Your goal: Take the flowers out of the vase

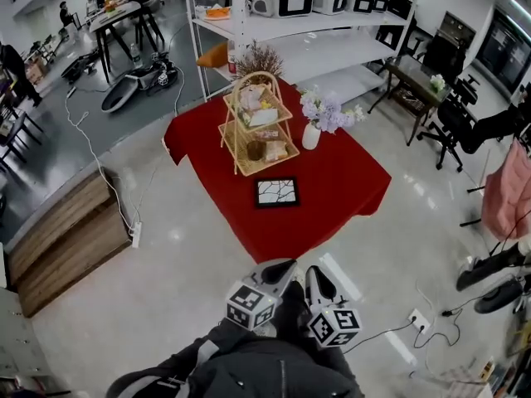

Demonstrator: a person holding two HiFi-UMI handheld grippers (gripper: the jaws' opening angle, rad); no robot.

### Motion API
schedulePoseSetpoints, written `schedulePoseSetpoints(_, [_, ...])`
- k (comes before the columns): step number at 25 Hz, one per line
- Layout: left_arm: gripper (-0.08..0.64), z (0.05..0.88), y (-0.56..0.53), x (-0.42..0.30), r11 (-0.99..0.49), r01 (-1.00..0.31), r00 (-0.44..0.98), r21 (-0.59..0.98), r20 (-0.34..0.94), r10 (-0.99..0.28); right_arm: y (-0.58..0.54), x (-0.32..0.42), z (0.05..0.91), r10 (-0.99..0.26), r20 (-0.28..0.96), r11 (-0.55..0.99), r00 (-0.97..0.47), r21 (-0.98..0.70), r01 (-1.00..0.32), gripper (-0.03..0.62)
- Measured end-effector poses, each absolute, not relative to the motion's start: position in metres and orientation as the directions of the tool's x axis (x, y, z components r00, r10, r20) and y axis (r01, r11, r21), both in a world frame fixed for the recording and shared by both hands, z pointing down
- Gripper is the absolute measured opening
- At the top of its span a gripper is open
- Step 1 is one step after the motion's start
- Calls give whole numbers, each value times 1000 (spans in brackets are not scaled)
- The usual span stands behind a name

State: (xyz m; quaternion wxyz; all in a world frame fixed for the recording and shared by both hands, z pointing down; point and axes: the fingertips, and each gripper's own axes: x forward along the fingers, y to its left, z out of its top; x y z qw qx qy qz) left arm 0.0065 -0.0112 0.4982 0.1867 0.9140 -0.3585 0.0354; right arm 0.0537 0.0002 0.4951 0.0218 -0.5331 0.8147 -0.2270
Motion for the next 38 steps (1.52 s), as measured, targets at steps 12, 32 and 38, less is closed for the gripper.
schedulePoseSetpoints(12, [8, 498, -86, 35, -660, -674, 734, 331, 205, -647, -78, 76, 492, -861, 207, 357, -465, -404, -842, 17])
schedulePoseSetpoints(32, [8, 495, -202, 62, -603, -728, 675, 327, 190, -713, -192, 101, 492, -811, 208, 440, -548, -401, -803, 17])
schedulePoseSetpoints(38, [8, 497, -232, 62, -571, -753, 644, 327, 186, -742, -220, 102, 496, -785, 212, 476, -582, -394, -786, 17])
